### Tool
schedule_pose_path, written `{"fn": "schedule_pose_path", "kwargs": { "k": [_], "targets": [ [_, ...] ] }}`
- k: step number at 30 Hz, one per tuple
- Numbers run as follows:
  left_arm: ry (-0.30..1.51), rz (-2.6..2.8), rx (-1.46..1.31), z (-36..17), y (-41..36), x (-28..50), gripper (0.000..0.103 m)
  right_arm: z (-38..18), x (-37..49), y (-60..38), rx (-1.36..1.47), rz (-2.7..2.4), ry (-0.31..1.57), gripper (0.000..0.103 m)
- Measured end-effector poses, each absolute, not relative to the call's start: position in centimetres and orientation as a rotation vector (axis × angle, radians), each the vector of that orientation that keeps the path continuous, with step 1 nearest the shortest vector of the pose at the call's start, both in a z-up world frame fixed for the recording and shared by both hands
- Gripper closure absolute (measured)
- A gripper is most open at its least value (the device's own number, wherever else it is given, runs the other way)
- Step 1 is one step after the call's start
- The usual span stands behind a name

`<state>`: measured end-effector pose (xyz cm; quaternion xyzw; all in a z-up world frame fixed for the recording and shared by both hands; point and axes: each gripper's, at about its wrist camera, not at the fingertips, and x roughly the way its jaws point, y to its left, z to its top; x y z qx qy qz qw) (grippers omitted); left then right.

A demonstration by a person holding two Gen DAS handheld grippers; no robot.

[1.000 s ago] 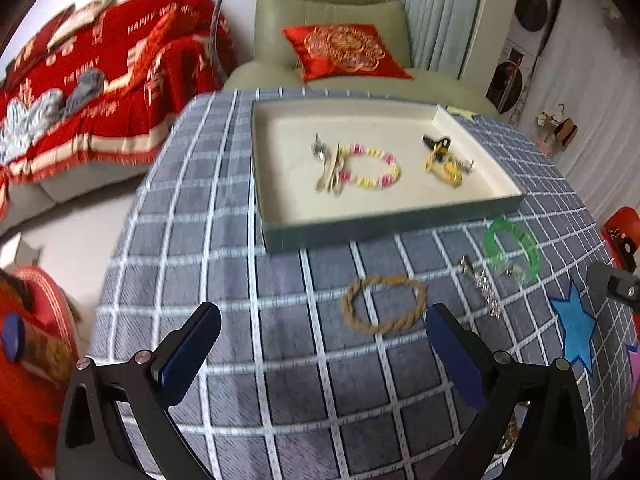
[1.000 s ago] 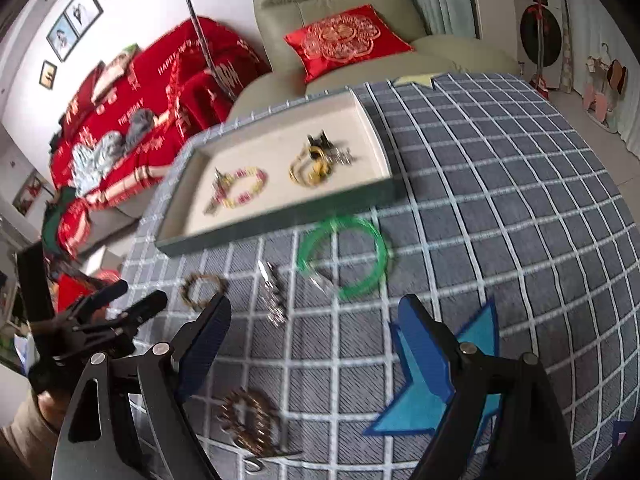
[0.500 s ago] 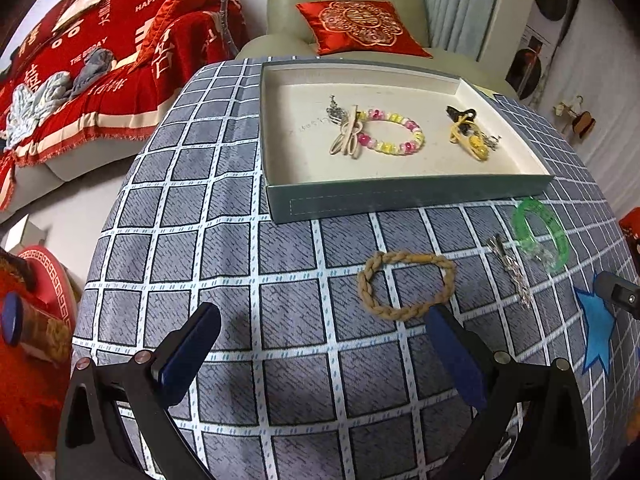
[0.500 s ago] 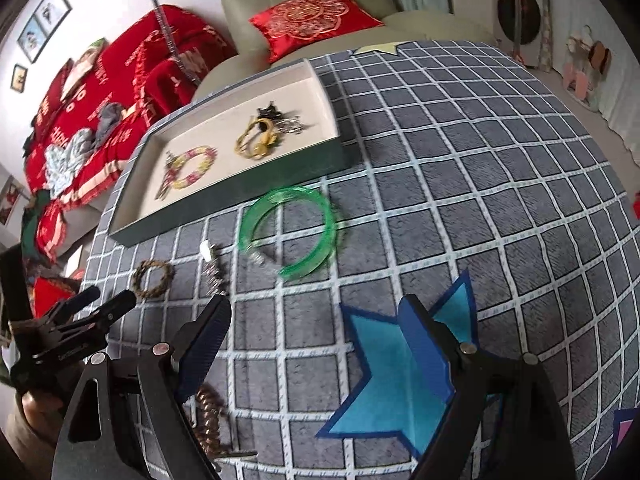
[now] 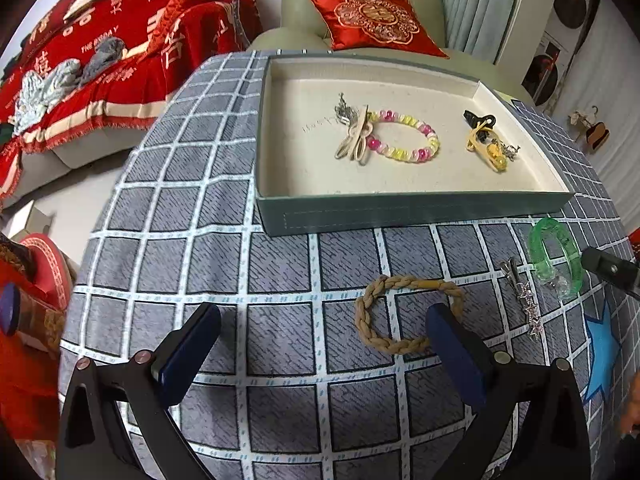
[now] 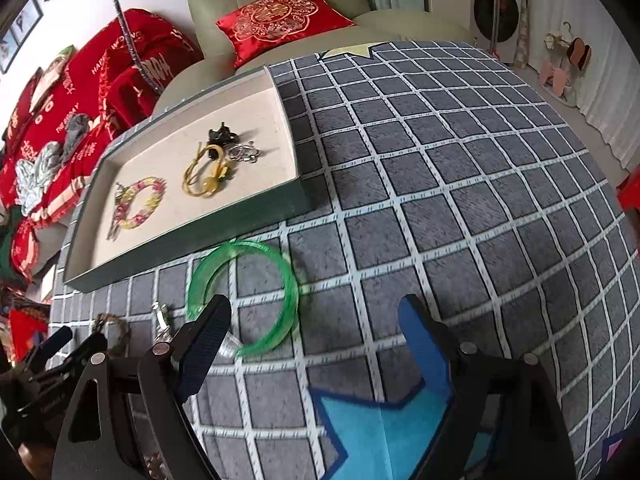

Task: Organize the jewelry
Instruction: 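Move the left tool to the braided rope bracelet while the right tool approaches the green bangle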

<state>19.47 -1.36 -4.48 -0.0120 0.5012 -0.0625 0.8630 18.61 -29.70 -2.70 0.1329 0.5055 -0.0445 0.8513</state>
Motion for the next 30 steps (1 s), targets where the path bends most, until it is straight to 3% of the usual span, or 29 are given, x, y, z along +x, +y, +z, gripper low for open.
{"fn": "schedule_pose_path", "kwargs": {
  "k": [10,13,16,21,23,24,26,30],
  "targets": [
    [1.012,-0.138,0.041,-4.7,-2.5,19.4,0.0,-3.9,20.2,-26.9,0.058,-0.11,1.089,0.02],
    [0.988,-0.158,0.062,-4.5,-3.0,19.0,0.008,-3.7,20.0,-26.7,0.046,-0.098,1.078,0.026],
    [0.985,-0.177,0.074,-4.4,-3.5,19.0,0.012,-3.4,19.8,-26.2,0.033,-0.074,1.076,0.039],
    [0.967,-0.241,0.108,-4.1,-4.6,18.5,0.033,-3.2,19.7,-25.2,0.007,-0.036,1.082,0.066],
    [0.961,-0.266,0.118,-3.9,-4.9,18.4,0.055,-3.1,19.7,-24.9,0.002,-0.027,1.084,0.074],
    [0.958,-0.276,0.125,-3.8,-5.1,18.3,0.06,-3.1,19.6,-24.7,-0.002,-0.024,1.084,0.083],
    [0.958,-0.295,0.13,-3.8,-5.2,18.1,0.08,-3.1,19.4,-24.6,-0.002,-0.025,1.082,0.093],
    [0.966,-0.321,0.089,-3.6,-4.7,18.0,0.08,-2.8,18.7,-25.0,0.028,-0.024,1.07,0.095]
  ]
}}
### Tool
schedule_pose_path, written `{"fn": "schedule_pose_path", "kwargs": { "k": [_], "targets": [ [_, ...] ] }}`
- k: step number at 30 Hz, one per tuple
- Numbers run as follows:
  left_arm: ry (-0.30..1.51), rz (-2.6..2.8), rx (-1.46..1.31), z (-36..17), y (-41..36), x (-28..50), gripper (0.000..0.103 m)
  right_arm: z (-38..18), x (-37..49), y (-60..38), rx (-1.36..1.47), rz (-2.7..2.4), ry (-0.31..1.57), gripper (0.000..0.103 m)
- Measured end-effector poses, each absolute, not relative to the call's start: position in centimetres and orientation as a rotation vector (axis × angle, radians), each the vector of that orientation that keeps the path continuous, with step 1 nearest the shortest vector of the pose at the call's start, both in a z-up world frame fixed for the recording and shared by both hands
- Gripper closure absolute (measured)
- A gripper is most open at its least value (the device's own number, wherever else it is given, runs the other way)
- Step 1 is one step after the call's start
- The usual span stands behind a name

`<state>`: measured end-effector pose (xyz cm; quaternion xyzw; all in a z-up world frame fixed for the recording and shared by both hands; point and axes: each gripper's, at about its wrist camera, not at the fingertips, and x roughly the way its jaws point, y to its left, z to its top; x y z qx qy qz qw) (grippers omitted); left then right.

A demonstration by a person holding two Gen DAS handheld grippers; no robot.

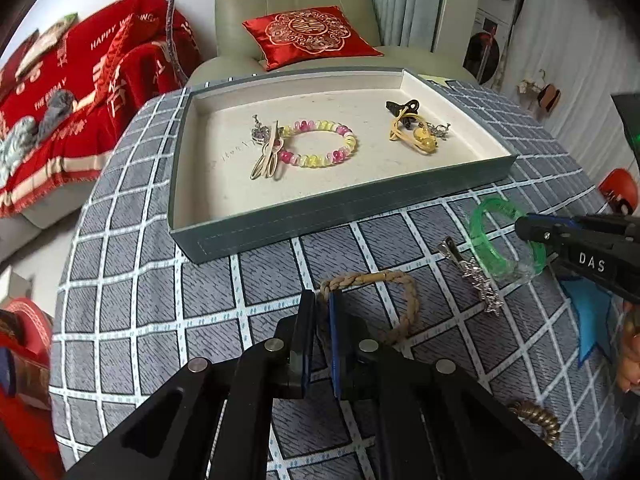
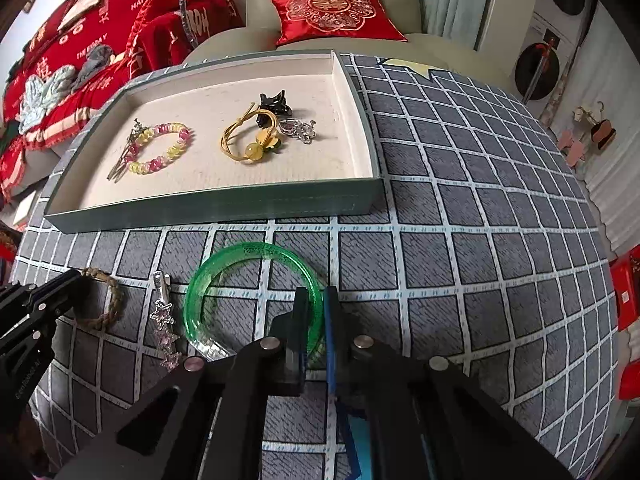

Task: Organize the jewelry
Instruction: 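Move the left tool to the braided rope bracelet while the right tool approaches the green bangle, then close the left tool on the rope bracelet while the right tool grips the green bangle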

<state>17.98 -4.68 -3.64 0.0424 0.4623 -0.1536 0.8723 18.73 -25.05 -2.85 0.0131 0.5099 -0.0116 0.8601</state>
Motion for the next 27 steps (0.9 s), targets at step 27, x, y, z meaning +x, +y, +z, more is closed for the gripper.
{"fn": "schedule_pose_path", "kwargs": {
  "k": [27],
  "targets": [
    [0.789,-0.415,-0.076,6.6,-1.2,21.1,0.08,5.5,21.5,-25.0,0.13,0.07,0.943,0.095]
  ]
}}
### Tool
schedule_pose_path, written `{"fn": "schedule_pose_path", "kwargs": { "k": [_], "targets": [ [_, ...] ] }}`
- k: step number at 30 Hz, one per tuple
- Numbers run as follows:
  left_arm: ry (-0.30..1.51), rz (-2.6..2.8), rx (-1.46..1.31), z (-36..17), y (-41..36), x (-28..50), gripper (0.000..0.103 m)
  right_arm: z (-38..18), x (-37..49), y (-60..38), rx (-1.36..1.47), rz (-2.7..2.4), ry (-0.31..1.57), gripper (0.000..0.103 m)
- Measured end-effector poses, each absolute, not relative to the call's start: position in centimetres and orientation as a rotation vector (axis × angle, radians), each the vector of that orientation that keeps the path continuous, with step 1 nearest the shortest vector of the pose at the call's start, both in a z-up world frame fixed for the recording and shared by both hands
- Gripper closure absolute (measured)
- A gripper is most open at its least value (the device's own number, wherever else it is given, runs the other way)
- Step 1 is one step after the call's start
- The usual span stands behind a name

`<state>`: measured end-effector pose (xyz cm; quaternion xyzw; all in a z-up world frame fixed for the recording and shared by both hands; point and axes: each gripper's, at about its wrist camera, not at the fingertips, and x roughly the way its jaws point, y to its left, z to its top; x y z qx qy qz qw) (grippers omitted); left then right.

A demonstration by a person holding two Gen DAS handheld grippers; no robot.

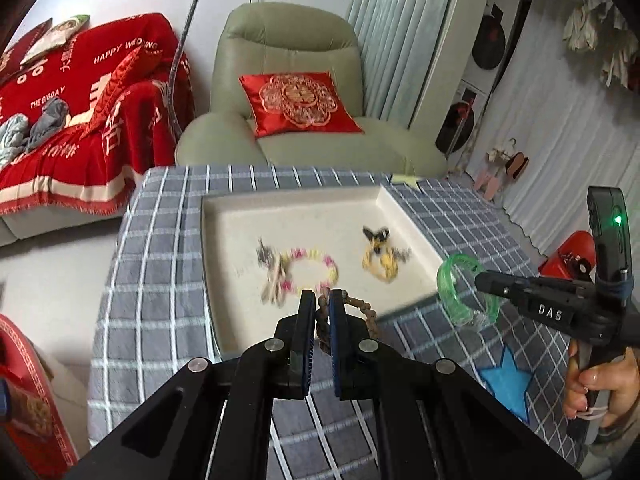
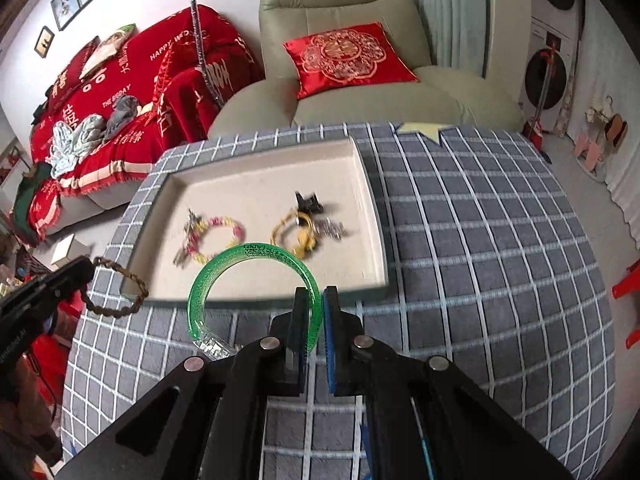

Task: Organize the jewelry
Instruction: 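Close the left tool on the rope bracelet while the right tool grips the green bangle, then carry both bracelets into the tray and open both tools to release them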

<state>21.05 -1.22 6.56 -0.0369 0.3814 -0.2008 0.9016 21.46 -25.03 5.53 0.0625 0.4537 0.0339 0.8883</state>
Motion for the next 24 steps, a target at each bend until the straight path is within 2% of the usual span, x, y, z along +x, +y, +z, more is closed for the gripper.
{"fn": "schedule_pose_path", "kwargs": {
  "k": [9,24],
  "targets": [
    [0.801,-0.388,-0.061,6.8,-1.8,26.5,0.08,5.5,27.1,-23.9,0.123,0.073,0.96,0.095],
    [0.957,-0.439,-0.004,0.8,-5.4,29.6,0.08,-0.9,30.1,-24.6,0.136,0.018,1.09,0.095]
  ]
}}
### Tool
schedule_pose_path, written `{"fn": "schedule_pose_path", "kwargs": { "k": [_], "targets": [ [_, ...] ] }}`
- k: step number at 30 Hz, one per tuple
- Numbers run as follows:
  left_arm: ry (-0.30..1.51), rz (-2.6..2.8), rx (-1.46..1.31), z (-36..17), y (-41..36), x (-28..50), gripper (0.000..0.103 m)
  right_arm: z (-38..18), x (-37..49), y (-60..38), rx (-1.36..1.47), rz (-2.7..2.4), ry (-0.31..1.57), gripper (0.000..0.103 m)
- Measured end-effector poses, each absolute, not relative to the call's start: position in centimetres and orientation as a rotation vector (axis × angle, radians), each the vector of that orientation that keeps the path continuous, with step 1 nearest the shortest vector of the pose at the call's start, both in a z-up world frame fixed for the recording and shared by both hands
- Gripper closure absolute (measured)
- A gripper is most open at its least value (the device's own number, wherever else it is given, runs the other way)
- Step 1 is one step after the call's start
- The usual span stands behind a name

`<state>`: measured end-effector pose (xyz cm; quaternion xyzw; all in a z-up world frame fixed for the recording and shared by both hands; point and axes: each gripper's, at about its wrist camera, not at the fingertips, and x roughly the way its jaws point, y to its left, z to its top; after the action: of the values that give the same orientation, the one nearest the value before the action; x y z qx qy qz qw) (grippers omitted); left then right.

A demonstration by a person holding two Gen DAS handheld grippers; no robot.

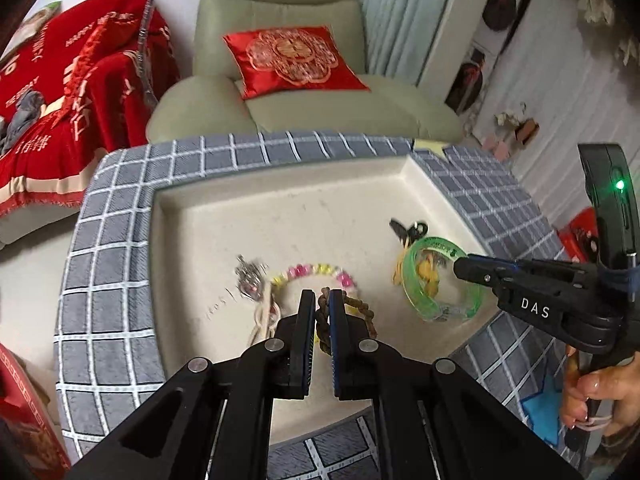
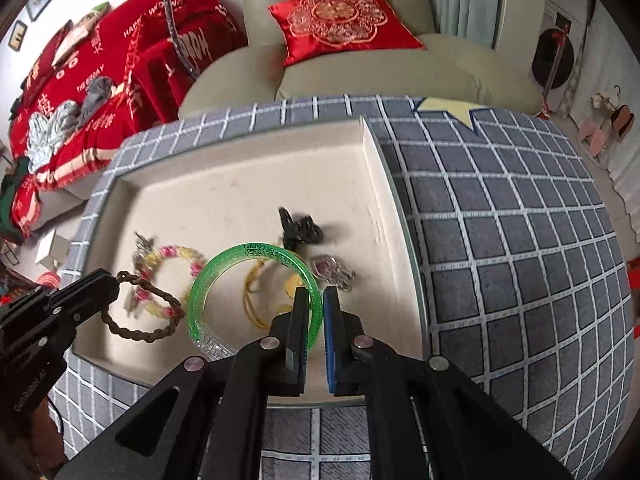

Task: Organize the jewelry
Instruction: 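Carry both bracelets into the tray and open both tools to release them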

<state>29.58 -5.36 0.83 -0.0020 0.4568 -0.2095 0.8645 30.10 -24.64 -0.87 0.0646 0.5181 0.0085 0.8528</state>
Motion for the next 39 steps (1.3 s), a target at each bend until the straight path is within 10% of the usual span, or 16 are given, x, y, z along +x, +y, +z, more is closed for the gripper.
{"fn": "schedule_pose_path", "kwargs": {
  "k": [23,25,27,28,39],
  "targets": [
    [0.961,-0.321,0.138,-2.8,-7.6,30.7,0.08,-2.5,31.6,-24.6,0.104,-0.028,1.054,0.094],
    [0.954,-0.318,0.146,-2.8,-7.8,30.7,0.08,-2.4,31.6,-24.6,0.114,-0.021,1.054,0.085],
    [0.947,-0.318,0.152,-2.7,-7.9,30.6,0.08,-2.0,31.2,-24.6,0.126,-0.015,1.039,0.036],
    [0.94,-0.316,0.155,-2.7,-8.0,30.5,0.08,-1.6,31.0,-24.7,0.135,-0.009,1.02,0.027],
    [0.902,-0.289,0.164,-2.2,-7.7,29.8,0.08,1.5,26.9,-25.7,0.227,-0.012,0.911,0.026]
  ]
}}
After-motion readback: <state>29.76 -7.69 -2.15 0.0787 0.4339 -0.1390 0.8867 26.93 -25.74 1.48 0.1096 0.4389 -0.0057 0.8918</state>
